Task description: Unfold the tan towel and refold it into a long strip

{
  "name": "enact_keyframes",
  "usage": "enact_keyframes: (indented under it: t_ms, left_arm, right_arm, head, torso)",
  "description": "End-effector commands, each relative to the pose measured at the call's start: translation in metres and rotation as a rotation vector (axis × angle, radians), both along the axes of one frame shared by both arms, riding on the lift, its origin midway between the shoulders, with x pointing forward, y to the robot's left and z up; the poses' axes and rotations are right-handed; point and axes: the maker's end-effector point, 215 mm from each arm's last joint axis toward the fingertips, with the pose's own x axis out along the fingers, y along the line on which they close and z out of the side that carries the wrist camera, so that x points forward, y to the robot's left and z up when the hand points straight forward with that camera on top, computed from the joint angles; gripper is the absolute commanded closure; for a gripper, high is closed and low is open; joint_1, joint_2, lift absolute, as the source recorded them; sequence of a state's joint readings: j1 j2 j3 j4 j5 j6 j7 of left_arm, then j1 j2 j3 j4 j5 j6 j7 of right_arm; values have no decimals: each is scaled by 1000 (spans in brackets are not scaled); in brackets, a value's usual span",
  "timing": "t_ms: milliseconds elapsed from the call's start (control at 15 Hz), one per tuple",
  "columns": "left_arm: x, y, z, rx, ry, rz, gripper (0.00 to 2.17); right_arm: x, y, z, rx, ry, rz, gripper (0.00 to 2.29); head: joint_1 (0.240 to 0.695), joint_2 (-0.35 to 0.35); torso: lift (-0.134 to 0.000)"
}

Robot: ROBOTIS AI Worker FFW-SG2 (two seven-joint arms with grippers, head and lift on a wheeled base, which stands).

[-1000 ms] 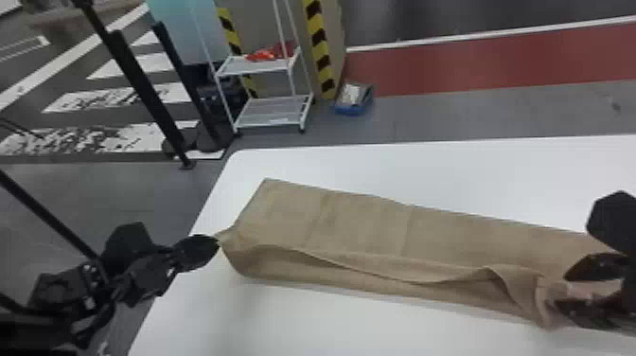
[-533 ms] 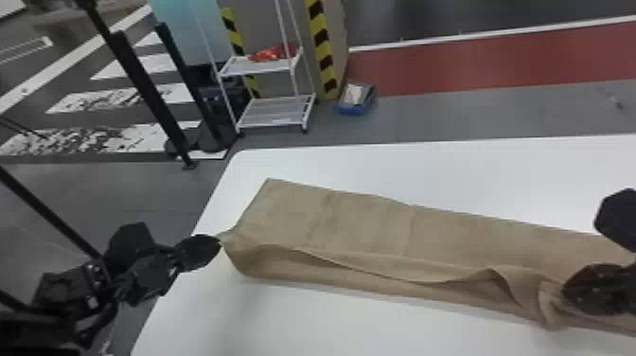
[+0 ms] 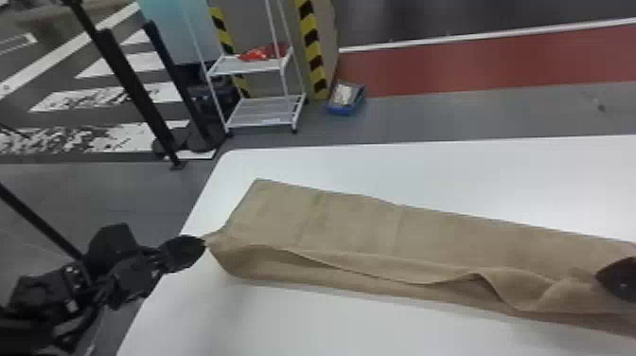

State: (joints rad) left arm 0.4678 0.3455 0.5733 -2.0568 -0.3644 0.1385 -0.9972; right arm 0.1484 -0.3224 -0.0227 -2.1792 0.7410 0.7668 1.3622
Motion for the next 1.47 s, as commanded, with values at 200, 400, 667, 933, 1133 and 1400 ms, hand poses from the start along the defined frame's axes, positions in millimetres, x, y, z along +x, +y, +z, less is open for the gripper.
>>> enact_keyframes:
  t_ms: [200, 400, 667, 933, 1133, 1400]
  left_arm:
    - [-6, 18, 6, 19, 17, 11, 1430]
    - [-20, 33, 3, 36, 57, 21, 1430]
    - [-36, 45, 0, 51, 108, 17, 1430]
    - [-30, 17, -14, 72, 178, -63, 1430]
    - [-2, 1, -11, 77, 182, -68, 1430]
    - [41, -13, 4, 80, 176, -61, 1430]
  right_arm:
    - [-57, -60, 18, 1, -36, -57, 1173]
    - [-86, -75, 9, -4, -11, -67, 1173]
    - [-87, -104, 8, -22, -22, -96, 1180]
    - [-62, -124, 7, 9, -29, -149, 1183]
    - [-44, -133, 1, 40, -7, -200, 1183]
    - [-26, -144, -1, 45, 7, -236, 1183]
  head:
    - [695, 225]
    - [695, 214]
    - [695, 227]
    - [695, 170]
    - [695, 120]
    - [695, 64]
  torso:
    - [-125]
    - [-125]
    - [-125]
    - [-125]
    - [-125]
    - [-125]
